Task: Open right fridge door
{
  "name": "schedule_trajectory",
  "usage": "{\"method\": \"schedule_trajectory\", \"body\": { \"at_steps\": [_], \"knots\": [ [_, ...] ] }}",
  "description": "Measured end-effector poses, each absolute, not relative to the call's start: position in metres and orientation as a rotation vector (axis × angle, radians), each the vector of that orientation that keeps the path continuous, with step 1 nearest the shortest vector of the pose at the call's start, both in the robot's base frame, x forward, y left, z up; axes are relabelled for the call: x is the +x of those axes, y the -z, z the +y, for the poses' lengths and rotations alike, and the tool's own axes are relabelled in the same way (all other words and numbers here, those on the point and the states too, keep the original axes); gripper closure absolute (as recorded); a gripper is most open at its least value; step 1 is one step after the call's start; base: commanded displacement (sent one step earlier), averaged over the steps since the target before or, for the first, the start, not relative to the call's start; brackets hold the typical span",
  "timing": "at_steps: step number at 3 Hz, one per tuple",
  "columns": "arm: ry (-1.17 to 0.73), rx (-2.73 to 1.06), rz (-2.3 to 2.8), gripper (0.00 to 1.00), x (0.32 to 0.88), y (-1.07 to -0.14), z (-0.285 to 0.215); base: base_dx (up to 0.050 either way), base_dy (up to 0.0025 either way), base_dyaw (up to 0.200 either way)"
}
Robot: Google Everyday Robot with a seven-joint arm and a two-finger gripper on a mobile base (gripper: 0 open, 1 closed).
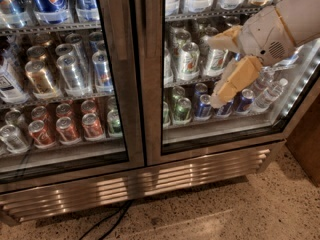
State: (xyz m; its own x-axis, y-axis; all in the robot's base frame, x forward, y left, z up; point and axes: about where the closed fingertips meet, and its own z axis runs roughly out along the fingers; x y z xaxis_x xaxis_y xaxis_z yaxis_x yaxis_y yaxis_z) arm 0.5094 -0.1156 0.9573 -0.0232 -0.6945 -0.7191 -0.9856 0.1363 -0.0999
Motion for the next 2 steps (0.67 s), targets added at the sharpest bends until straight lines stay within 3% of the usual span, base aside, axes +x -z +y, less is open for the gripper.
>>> {"method": "schedule_trajectory", "body": {
  "at_steps": [2],
  "knots": [
    [-1.047,-1.445,1.436,0.0,0.505,-1.008,-0.048,0.0,0.0,0.0]
  ]
}}
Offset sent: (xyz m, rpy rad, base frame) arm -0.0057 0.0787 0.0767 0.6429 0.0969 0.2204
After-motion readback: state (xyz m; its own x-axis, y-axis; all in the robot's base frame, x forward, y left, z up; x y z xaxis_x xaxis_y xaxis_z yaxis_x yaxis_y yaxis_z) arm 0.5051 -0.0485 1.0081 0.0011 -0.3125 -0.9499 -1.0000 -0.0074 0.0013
